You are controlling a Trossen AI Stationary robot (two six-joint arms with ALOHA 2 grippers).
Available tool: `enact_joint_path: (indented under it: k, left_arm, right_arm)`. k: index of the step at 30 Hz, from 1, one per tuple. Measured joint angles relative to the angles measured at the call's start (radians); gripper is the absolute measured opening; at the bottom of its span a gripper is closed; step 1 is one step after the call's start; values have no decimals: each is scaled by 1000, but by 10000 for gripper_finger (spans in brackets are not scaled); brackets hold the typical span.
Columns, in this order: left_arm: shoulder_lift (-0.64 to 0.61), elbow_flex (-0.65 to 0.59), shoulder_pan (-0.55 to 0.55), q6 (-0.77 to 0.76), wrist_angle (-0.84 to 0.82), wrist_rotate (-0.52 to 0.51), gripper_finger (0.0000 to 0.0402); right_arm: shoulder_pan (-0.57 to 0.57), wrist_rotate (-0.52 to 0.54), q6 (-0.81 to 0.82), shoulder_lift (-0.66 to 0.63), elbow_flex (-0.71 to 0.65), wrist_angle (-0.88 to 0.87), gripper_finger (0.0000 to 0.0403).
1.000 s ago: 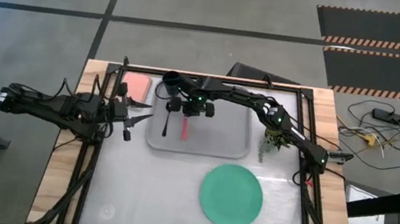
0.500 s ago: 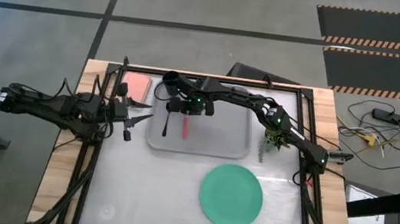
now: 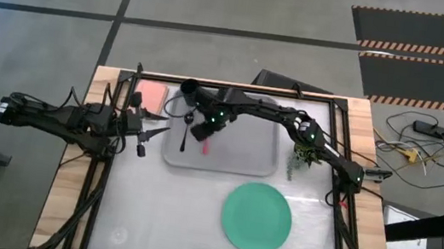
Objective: Pick and place plate/cup/fork/spoon on tray
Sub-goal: Put the pink fork on the gray serving tray left beside the black spoon
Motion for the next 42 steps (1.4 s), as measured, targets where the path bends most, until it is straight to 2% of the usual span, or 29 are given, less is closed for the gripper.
enact_joint_path:
  k: [3, 6, 16, 20, 28, 36, 42]
  left_arm:
    - [0, 0, 0, -20, 2, 0, 109]
    - [0, 1, 0, -22, 2, 0, 109]
    - [-1, 2, 0, -23, 15, 0, 109]
    - [3, 2, 0, -32, 9, 0, 109]
    - [29, 1, 0, -71, 2, 0, 109]
    - [39, 1, 0, -68, 3, 0, 109]
    - [35, 0, 0, -50, 12, 0, 109]
  right_arm:
    - [40, 25, -193, -3, 0, -67, 52]
    - [76, 54, -315, -3, 0, -45, 17]
    - [68, 58, -497, -25, -4, 124, 9]
    - [55, 53, -547, -26, -50, 191, 8]
    - [42, 20, -551, -115, -262, 313, 8]
    - [40, 72, -505, -313, -611, 632, 8]
    - [35, 101, -522, -355, -791, 832, 8]
